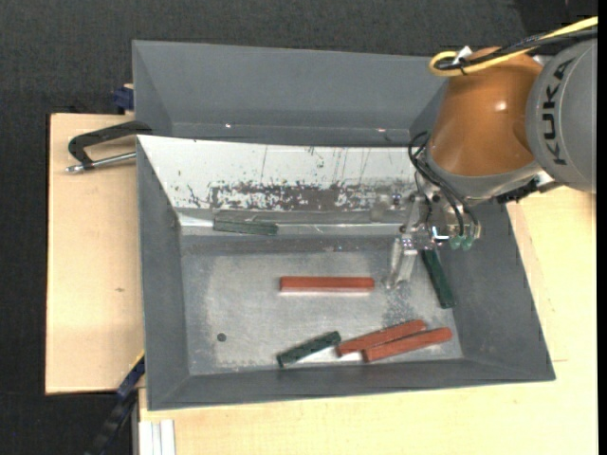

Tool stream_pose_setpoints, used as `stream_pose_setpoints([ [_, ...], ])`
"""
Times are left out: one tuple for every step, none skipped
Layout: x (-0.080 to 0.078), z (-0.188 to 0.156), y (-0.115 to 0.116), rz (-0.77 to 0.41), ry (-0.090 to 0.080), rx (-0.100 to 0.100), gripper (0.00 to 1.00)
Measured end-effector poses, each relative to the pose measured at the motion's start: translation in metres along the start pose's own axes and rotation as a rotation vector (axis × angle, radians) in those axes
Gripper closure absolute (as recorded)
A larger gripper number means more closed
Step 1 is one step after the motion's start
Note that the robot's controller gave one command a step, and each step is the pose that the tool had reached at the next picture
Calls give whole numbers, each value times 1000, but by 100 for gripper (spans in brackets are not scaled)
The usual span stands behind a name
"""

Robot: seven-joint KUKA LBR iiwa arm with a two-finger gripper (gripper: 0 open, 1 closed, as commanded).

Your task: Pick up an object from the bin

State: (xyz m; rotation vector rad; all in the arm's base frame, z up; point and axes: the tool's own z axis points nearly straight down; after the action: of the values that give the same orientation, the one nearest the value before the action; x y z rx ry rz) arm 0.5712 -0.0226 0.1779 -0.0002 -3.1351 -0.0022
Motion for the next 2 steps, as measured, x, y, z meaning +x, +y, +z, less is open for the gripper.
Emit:
stream_pose_setpoints([
  [-2, -5, 0, -1, -9, 1, 0],
  [20, 54, 55, 21, -12, 0, 0],
])
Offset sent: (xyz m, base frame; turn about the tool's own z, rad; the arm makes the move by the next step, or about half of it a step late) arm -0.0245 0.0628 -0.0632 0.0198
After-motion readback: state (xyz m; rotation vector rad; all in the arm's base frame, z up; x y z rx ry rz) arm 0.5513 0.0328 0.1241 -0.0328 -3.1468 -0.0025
